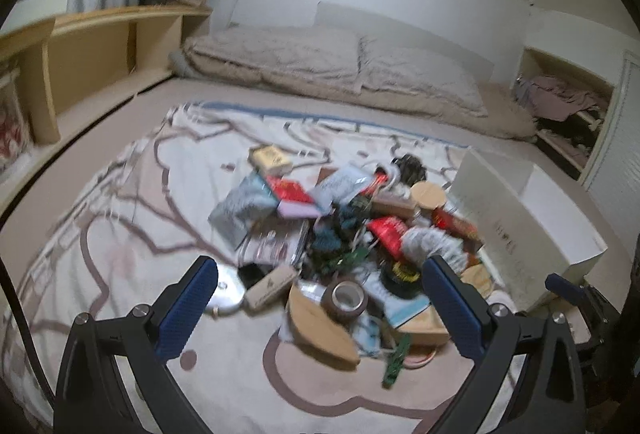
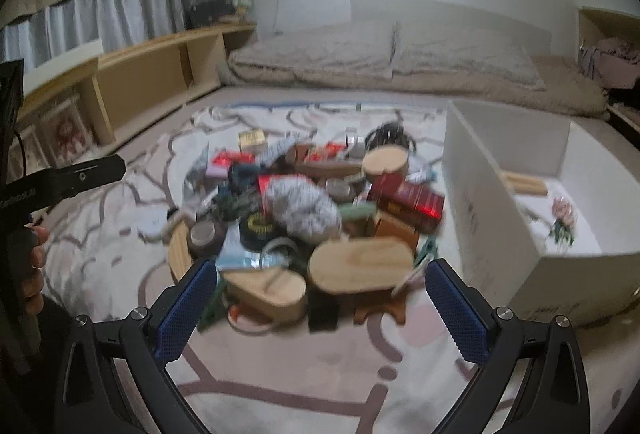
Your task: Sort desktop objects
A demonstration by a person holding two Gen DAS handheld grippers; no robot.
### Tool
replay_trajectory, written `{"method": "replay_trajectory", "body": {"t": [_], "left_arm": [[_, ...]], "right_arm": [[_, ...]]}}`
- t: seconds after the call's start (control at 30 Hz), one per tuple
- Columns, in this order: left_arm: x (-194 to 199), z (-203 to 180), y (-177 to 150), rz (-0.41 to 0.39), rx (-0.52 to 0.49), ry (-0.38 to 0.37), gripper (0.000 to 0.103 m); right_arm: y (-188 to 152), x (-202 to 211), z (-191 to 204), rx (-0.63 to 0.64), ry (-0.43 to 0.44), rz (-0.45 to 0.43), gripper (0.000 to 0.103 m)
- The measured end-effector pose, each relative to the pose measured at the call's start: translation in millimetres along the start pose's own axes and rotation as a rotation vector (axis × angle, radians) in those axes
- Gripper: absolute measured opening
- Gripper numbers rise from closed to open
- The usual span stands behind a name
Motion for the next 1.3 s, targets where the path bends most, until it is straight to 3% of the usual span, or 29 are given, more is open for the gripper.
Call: {"method": "replay_trajectory", "body": {"t": [0.3,0.57,0.93,1.3], "left_arm": [[-26,8,-38,0.083,0.029,0.012,0.103],[-35,11,-53,0.102,0.021,0.024,0.103],[-45,7,-69,0.163,-0.004,0.004,0.103],[-48,1,-81,0.199,-0.027,-0.003,0.103]], "right_arm": [[-28,-29,12,0.047,-0.014,0.101,0.103],[-44,-63,14,0.058,-0.063,0.205,0.103],[-51,-87,16,0.058,-0.094,0.259,0.103],[-63,-78,11,0.064,-0.102,0.287,0.103]]}}
Point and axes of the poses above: each gripper's, at about its wrist camera, not at the fingertips, and x roughly against the way its jaws point, z to its left, y to its top, the point moved 6 cm from there along -x, roughly the way its jaws point, and after that the axes turned 4 degrees about x, right-handed, at the moved point
